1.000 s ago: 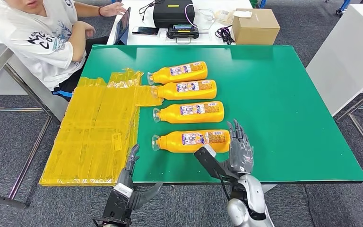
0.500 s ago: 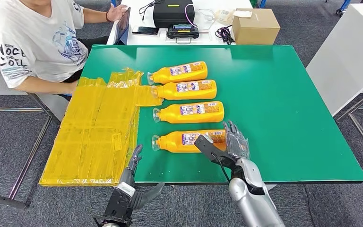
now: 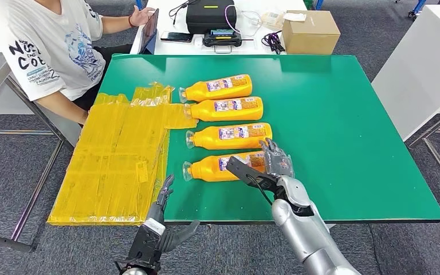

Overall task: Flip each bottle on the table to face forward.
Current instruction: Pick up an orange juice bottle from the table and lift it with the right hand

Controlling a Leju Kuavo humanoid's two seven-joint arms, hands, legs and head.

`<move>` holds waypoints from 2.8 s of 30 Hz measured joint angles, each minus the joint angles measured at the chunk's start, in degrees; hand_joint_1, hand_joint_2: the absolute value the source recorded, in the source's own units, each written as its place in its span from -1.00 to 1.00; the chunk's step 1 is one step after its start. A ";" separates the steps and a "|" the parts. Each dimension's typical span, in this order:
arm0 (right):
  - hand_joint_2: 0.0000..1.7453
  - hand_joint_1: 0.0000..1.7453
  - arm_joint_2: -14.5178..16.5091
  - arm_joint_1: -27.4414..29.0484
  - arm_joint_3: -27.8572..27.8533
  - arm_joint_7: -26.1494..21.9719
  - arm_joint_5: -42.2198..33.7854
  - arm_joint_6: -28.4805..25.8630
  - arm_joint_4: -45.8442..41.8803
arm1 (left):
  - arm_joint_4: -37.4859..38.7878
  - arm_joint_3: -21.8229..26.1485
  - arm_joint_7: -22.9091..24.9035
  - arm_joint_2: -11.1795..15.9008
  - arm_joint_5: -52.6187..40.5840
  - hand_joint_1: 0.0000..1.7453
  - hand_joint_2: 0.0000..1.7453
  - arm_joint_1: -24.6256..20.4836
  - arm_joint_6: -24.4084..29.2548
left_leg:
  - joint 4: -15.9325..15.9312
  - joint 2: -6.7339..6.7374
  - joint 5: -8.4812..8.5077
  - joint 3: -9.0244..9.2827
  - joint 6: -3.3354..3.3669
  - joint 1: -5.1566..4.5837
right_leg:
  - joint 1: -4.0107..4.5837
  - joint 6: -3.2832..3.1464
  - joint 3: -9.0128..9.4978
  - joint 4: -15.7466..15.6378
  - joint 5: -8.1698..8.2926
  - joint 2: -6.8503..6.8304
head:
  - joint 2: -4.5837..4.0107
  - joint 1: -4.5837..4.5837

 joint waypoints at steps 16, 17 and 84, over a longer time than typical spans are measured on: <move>1.00 -1.00 0.32 -4.24 2.63 -1.74 -3.40 5.16 5.61 | 1.06 0.26 -0.04 0.00 0.05 -1.00 1.00 -0.54 -0.27 | 0.00 0.02 0.00 0.00 0.00 0.00 | 0.00 0.00 0.00 0.00 0.01 0.01 | 0.00 0.01; 1.00 -1.00 0.36 -4.58 2.79 -2.06 -3.86 5.59 6.12 | 1.16 0.26 -0.06 0.00 0.08 -1.00 1.00 -0.59 -0.32 | 0.00 0.02 0.00 0.01 0.00 0.00 | 0.00 0.00 0.00 0.00 0.01 0.01 | 0.00 0.01; 1.00 1.00 4.45 13.45 -5.04 -29.24 -23.54 -21.56 -21.43 | 2.17 -0.94 -3.34 -0.68 8.71 -1.00 1.00 -0.20 1.44 | 0.01 -0.02 -0.02 0.01 0.01 -0.02 | -0.01 0.01 0.02 -0.02 0.00 0.00 | 0.00 0.01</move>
